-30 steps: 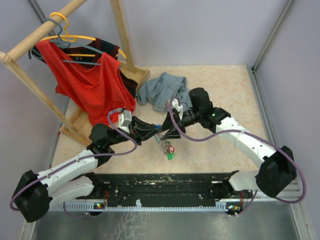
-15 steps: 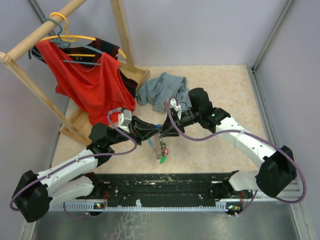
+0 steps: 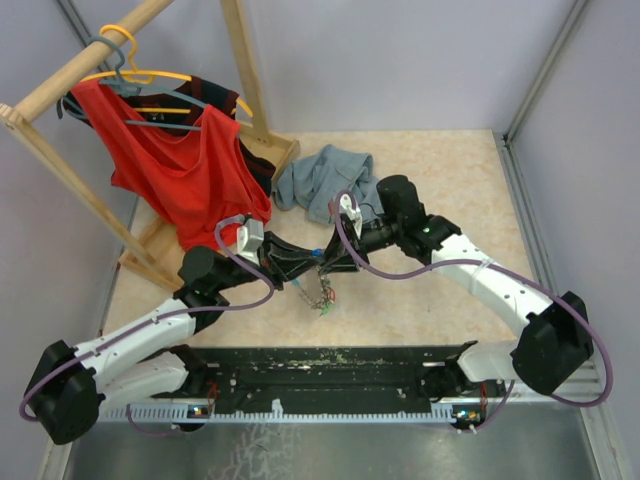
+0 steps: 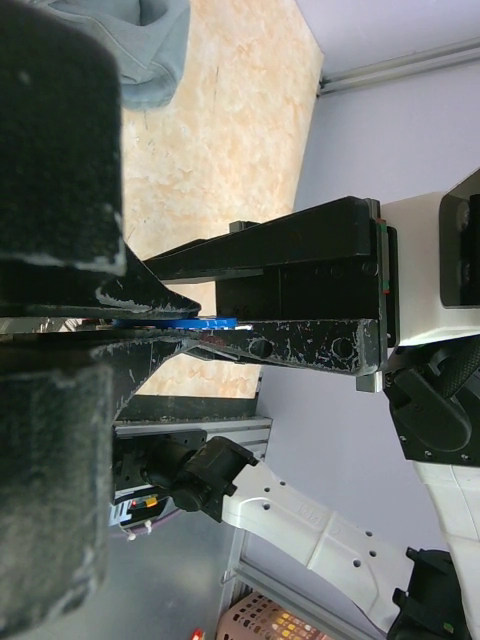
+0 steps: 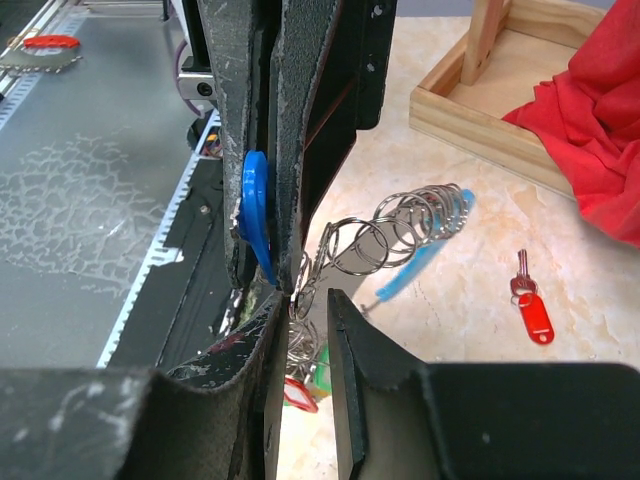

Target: Remove the keys from the keyring

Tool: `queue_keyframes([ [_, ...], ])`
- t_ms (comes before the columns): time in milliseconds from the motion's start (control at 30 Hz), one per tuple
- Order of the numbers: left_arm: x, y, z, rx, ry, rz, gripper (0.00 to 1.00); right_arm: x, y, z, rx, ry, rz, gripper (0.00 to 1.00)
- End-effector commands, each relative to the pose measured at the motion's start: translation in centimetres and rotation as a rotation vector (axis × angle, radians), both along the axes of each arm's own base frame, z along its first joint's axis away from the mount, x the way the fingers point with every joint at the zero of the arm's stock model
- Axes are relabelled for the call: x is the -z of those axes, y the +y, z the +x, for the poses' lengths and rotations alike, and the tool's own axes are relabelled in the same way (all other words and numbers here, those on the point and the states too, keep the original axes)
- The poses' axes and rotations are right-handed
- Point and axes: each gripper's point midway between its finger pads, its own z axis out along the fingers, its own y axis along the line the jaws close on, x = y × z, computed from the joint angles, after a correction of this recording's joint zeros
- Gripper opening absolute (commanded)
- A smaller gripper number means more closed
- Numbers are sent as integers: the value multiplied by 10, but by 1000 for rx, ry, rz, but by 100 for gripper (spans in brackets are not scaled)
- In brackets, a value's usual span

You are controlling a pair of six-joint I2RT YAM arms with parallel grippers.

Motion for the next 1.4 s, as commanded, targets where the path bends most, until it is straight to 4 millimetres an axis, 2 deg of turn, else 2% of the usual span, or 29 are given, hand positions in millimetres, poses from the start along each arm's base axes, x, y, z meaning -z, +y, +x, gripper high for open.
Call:
queue_keyframes([
  [0, -34, 1, -3, 15, -66, -67, 0, -33, 4, 2, 2, -75, 66, 22],
  [67, -33, 1, -4, 16, -66, -66, 0, -33, 4, 2, 4, -70, 66, 19],
  [200, -32, 3, -5, 12, -72, -67, 0, -35, 3, 2, -3, -57, 75, 0],
  [500, -26, 13, -23, 37, -167, -111, 0, -45, -1, -1, -28, 40, 127, 0],
  [633, -21, 18, -31, 42, -269, -128, 0, -50, 3, 0, -35, 104, 178, 0],
  [833, -15, 30, -37, -10, -418, -172, 0, -53, -2, -3, -43, 183, 221, 0],
  [1033, -6, 37, -32, -79, -441, -175, 0, -55, -5, -2, -33, 193, 238, 0],
  [1367, 3, 42, -23, -129, -361, -149, 0, -50, -4, 3, -16, 190, 223, 0],
])
